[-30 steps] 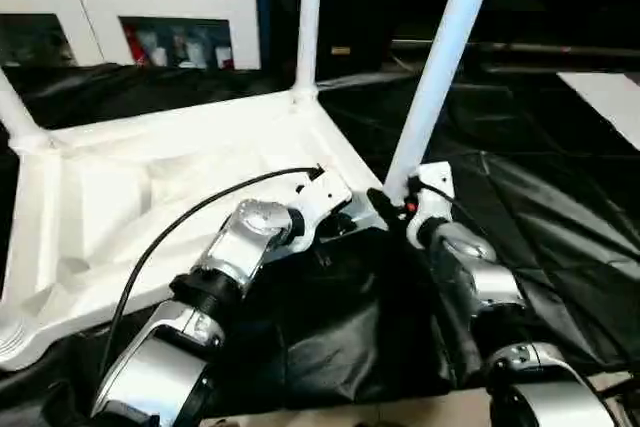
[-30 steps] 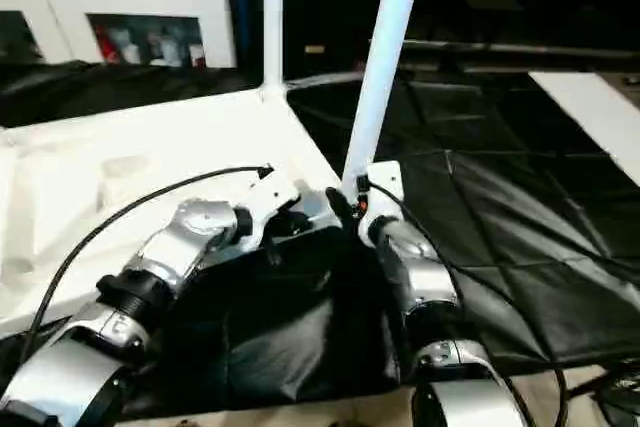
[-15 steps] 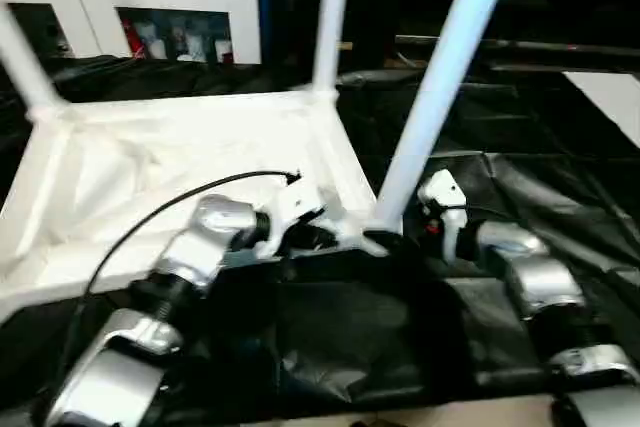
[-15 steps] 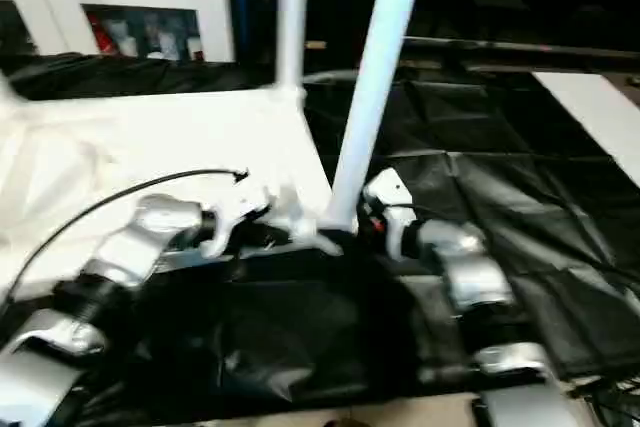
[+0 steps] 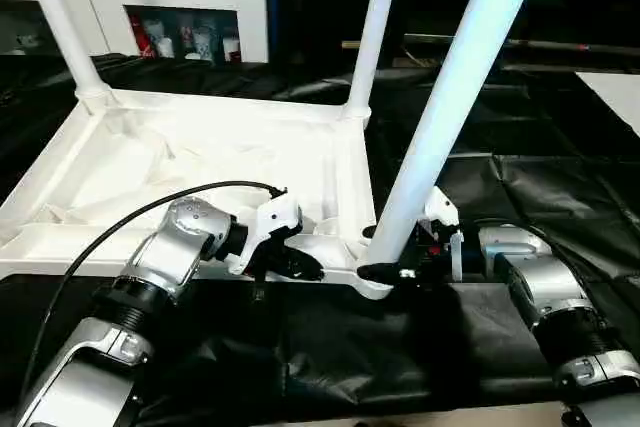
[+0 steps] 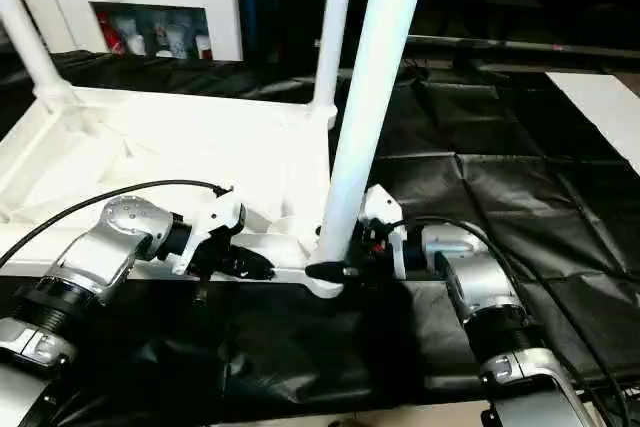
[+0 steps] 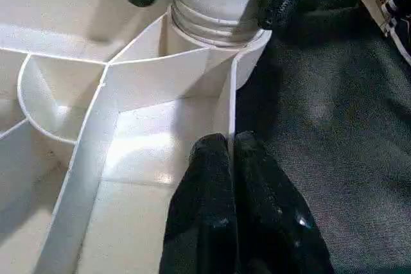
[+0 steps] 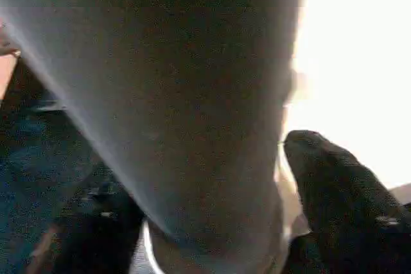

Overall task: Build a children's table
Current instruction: Rotate leg to tighten

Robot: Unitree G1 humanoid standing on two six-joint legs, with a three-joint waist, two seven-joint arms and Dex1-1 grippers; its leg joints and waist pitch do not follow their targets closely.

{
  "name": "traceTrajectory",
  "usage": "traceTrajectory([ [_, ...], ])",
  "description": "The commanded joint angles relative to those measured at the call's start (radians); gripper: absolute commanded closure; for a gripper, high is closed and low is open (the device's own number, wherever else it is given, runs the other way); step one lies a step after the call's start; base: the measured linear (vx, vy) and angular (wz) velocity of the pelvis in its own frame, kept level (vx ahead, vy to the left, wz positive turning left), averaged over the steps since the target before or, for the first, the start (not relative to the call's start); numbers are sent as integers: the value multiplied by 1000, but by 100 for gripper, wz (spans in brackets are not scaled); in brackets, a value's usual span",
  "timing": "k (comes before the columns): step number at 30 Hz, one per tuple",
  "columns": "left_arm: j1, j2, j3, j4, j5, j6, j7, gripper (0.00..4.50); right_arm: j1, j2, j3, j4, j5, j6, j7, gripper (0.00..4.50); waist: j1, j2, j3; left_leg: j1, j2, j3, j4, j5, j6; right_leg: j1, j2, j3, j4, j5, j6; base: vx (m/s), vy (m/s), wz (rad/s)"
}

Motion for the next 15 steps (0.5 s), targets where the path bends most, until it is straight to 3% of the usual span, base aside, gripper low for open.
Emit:
traceTrajectory([
  [1, 11, -14, -8, -15, -26, 9, 4, 450, 8, -3, 7, -11, -2, 18, -8, 150, 5, 1, -51, 1, 22, 7, -63, -204, 58, 52, -42, 34, -50, -188, -246, 0, 0, 0],
  [4, 7, -30, 3, 9, -7, 7, 59, 450, 26, 7, 8, -32, 4, 30, -15, 180, 4, 3, -52, 1, 22, 7, -62, -199, 59, 51, -42, 35, -49, -165, -250, 0, 0, 0],
  [5, -4, -49, 14, 41, 11, -11, 122, 450, 44, 17, 5, -45, 1, 37, -45, 188, 2, 12, -50, 2, 20, 7, -63, -209, 57, 50, -41, 36, -52, -178, -246, 0, 0, 0],
  [7, -13, -65, 23, 62, 20, -17, 166, 450, 56, 26, 1, -50, -4, 40, -76, 192, 1, 6, -49, 3, 20, 7, -64, -230, 52, 50, -41, 35, -57, -209, -238, 0, 0, 0],
  [8, -24, -86, 33, 87, 29, -26, 223, 450, 66, 43, -9, -46, -15, 41, -136, 196, 1, 4, -47, 4, 19, 7, -65, -248, 46, 46, -41, 36, -64, -251, -222, 0, 0, 0],
  [9, -37, -110, 44, 114, 38, -30, 284, 450, 69, 67, -24, -26, -34, 40, -226, 197, 0, 17, -47, 10, 18, 6, -65, -266, 33, 43, -42, 38, -66, -279, -214, 0, 0, 0],
  [11, -53, -140, 52, 142, 48, -32, 352, 450, 63, 103, -49, 13, -61, 51, -362, 198, -5, 13, -48, 4, 14, 2, -67, -278, 18, 47, -41, 36, -69, -320, -193, 0, 0, 0],
  [13, -71, -181, 58, 171, 58, -31, 430, 450, 51, 151, -83, 58, -78, 68, -518, 198, -12, 9, -44, 5, 11, -1, -70, -316, 7, 42, -41, 32, -79, -416, -159, 0, 0, 0],
  [15, -91, -232, 65, 198, 68, -21, 520, 450, 34, 202, -112, 103, -88, 76, -668, 199, -20, 18, -45, 4, 9, -3, -70, -328, -1, 39, -40, 32, -87, -458, -134, 0, 0, 0],
])
